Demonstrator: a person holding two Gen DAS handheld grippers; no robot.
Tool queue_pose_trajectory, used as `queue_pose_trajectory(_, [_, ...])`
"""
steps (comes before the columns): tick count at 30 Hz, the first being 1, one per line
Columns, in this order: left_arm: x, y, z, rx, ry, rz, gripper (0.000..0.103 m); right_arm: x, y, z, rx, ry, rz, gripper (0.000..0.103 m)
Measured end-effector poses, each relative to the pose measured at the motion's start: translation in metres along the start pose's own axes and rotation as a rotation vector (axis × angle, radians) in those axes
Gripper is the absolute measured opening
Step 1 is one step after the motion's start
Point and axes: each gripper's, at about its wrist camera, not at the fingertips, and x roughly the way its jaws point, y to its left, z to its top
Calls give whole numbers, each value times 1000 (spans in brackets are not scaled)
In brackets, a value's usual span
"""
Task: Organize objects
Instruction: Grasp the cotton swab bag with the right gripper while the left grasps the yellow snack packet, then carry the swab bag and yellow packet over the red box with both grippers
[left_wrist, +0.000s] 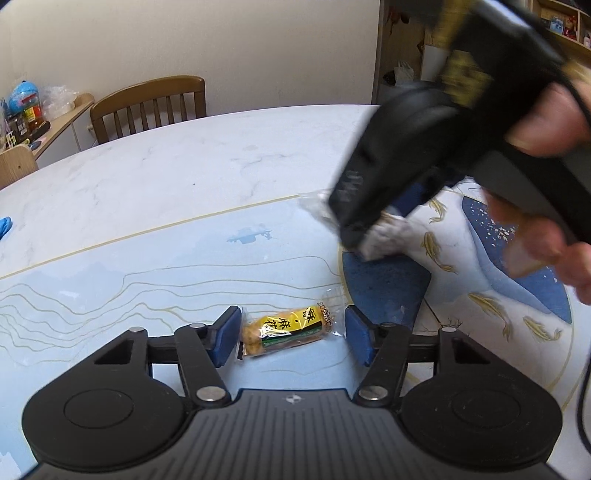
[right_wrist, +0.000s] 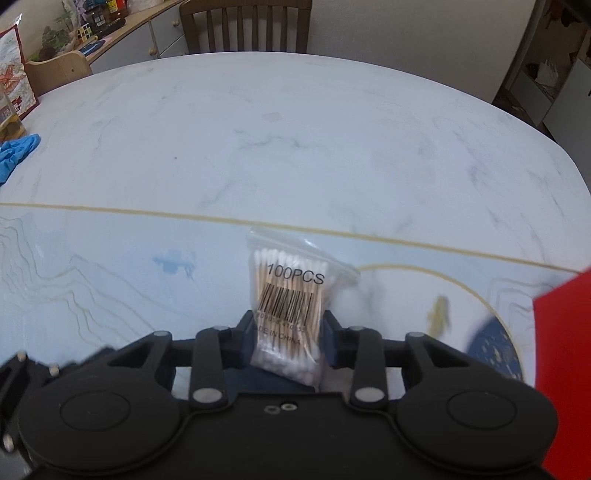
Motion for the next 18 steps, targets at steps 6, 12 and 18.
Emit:
queue_pose_trajectory(6, [-3, 3, 2, -31, 14, -12, 52, -19, -19, -24, 23, -23, 8, 33])
queue_pose_trajectory(12, [-7, -1, 1, -23, 24, -12, 51, -45, -33, -51, 37, -58, 23, 33])
queue_pose_trajectory(18, [-17, -14, -5, -16, 30, -29, 51, -73, -55, -80, 66, -79, 40, 33])
